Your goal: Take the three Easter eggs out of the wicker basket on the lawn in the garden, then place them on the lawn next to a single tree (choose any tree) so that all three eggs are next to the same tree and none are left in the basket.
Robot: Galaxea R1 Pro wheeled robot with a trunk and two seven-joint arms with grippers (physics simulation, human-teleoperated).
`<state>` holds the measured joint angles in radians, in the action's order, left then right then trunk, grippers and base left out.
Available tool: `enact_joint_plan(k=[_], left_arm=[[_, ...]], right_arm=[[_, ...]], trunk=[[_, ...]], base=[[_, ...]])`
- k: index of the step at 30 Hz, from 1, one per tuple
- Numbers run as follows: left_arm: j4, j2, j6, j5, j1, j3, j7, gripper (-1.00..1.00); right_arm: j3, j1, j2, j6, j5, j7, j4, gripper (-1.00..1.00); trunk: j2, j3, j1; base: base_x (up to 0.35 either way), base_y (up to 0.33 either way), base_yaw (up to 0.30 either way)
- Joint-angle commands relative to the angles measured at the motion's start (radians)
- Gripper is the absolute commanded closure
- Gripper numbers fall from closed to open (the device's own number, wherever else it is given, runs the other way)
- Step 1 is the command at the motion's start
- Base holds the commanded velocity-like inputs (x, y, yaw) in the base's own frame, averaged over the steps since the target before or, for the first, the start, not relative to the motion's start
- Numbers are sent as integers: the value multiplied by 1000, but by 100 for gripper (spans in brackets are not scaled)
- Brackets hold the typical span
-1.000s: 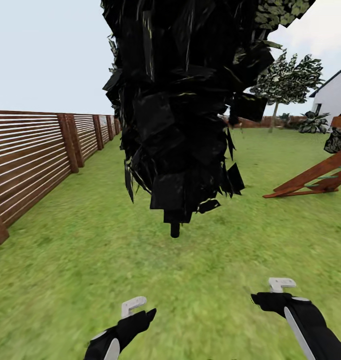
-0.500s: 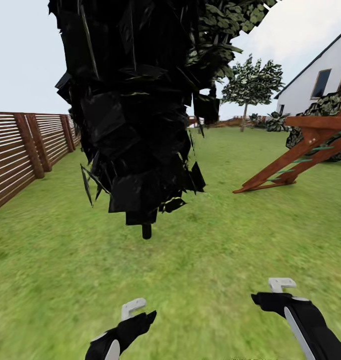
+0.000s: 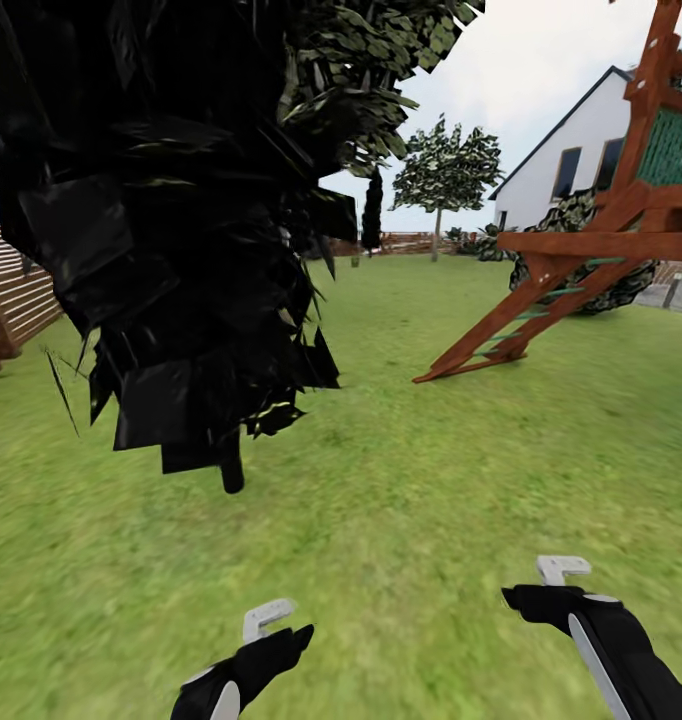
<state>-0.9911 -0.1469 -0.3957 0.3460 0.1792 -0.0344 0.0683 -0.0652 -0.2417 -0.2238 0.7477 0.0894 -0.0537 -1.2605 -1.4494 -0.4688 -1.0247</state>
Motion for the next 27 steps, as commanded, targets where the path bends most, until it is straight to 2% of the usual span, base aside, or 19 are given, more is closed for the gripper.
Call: enact_joint_plan(k=[1, 27], left_arm=[[-1, 0, -6, 5, 0, 1, 1, -100], [27, 0, -6, 4, 5, 2, 8, -100]], right_arm=[[-1, -1, 0, 4, 8, 0, 0, -100], [-1, -1, -2, 4, 12, 0, -5, -100]], trunk=[[-1, -1, 0], [-1, -1, 0]], base=[[191, -299, -268], [251, -240, -268]])
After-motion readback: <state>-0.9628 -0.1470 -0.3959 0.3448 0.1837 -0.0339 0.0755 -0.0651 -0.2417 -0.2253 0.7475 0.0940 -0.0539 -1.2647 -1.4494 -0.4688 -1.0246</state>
